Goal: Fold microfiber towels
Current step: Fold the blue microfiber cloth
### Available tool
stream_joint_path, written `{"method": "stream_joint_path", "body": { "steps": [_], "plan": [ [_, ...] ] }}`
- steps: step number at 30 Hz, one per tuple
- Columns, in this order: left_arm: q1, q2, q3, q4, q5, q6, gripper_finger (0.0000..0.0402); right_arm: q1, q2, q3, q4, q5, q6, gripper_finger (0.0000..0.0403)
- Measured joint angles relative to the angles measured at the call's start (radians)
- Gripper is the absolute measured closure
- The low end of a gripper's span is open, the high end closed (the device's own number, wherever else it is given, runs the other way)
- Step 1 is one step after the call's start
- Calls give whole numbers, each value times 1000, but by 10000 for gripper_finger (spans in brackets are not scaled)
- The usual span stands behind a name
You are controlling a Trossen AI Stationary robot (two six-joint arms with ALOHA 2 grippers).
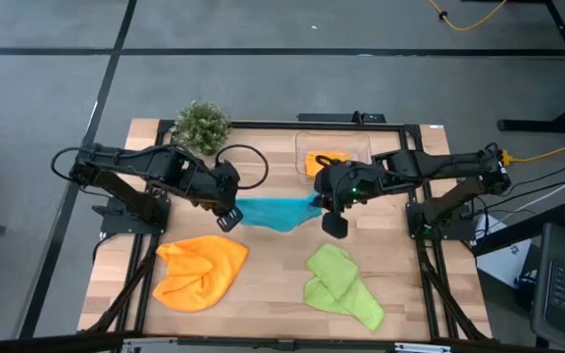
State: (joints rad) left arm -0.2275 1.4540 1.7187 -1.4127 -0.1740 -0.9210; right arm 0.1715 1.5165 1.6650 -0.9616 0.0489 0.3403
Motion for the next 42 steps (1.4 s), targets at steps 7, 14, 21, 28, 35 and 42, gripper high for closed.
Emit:
{"method": "stream_joint_path", "body": {
  "steps": [7,14,21,28,35,42],
  "plan": [
    [-66,0,0,144,184,-16,402,49,0,0,-3,-143,66,403],
    [-83,0,-3,147,171,-15,401,66,20,0,-23,-53,70,403],
    [-19,45,-127,58,139,17,401,21,200,-2,-74,102,-13,403],
    [47,50,-326,53,43,38,401,-36,336,-1,-26,220,-82,403],
    [99,50,-431,46,-72,42,401,-99,395,-1,35,251,-138,403],
    [124,50,-452,72,-108,42,401,-132,392,-1,30,238,-142,403]
  ]
}}
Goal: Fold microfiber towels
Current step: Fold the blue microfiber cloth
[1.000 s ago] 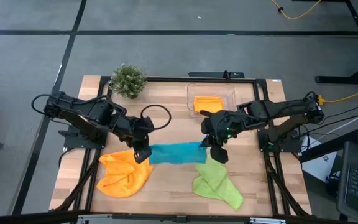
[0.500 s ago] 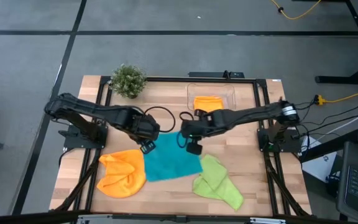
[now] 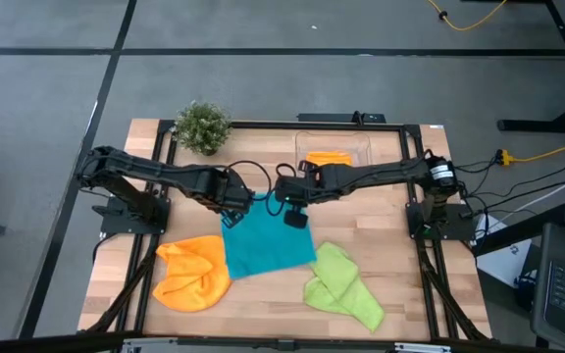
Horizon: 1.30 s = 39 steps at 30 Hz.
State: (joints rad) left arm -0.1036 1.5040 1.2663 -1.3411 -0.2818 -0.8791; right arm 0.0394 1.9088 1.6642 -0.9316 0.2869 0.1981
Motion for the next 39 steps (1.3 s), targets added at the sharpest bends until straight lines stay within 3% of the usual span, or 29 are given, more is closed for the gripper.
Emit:
{"method": "stream_joint_path", "body": {
  "steps": [4,20,39],
  "plan": [
    [-26,0,0,17,20,-7,401,10,-1,0,-14,-50,2,403],
    [-193,54,-1,95,39,-164,401,132,34,0,-40,-86,-21,403],
    [-334,161,-1,258,187,-275,401,247,103,-1,-43,-212,-21,403]
  ]
}}
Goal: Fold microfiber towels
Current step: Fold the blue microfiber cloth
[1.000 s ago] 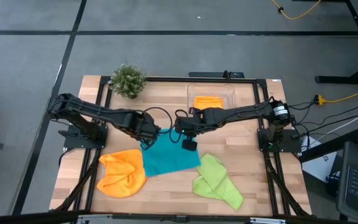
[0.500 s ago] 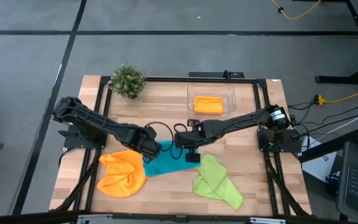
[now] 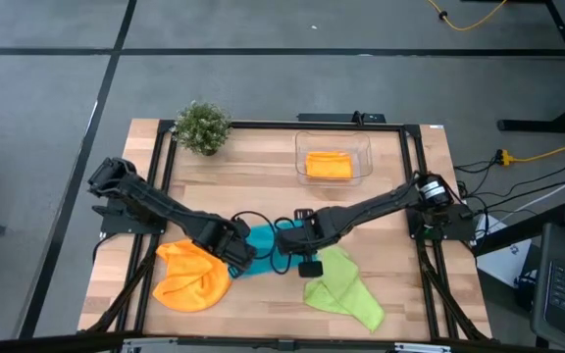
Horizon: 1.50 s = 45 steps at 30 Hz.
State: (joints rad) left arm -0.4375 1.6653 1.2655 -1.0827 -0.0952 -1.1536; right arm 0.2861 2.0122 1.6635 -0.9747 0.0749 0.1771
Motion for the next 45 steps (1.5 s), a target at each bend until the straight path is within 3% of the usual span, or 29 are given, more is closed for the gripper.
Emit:
{"method": "stream_joint_path", "body": {
  "steps": [6,15,28,35,45],
  "plan": [
    [-20,10,0,51,-1,-24,401,6,6,-2,-2,-27,-19,403],
    [-21,66,0,109,21,-23,401,6,6,-112,23,-102,-22,403],
    [-21,66,0,95,131,-23,401,0,6,-114,66,-208,-48,399],
    [-22,66,0,71,167,-23,400,-4,5,-158,108,-212,-14,362],
    [-22,65,0,178,199,-24,313,-15,5,-164,110,-246,-1,291]
  ]
}}
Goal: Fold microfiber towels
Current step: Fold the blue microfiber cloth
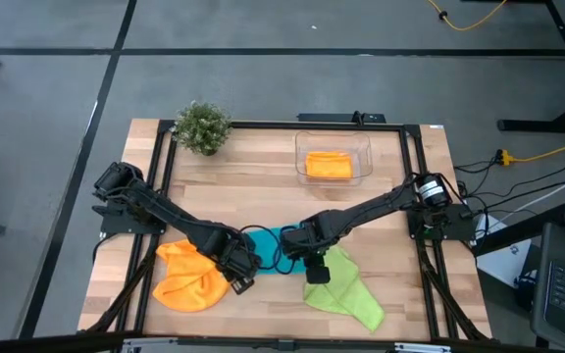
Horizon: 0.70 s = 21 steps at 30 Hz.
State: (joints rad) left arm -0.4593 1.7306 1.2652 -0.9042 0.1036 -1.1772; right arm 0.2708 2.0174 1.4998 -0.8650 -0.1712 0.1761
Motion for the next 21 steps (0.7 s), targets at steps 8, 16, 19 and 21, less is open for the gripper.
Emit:
{"method": "stream_joint_path", "body": {
  "steps": [8,16,19,21],
  "plan": [
    [0,-7,0,0,93,-45,261,-6,-3,0,-85,-32,16,285],
    [20,-125,33,-2,98,-44,259,-6,-134,0,-141,10,25,285],
    [20,-182,34,-5,-7,-43,259,-6,-185,-4,-126,78,25,285],
    [19,-215,34,-18,-71,-43,259,-6,-215,-32,-102,86,34,285]
  ]
}}
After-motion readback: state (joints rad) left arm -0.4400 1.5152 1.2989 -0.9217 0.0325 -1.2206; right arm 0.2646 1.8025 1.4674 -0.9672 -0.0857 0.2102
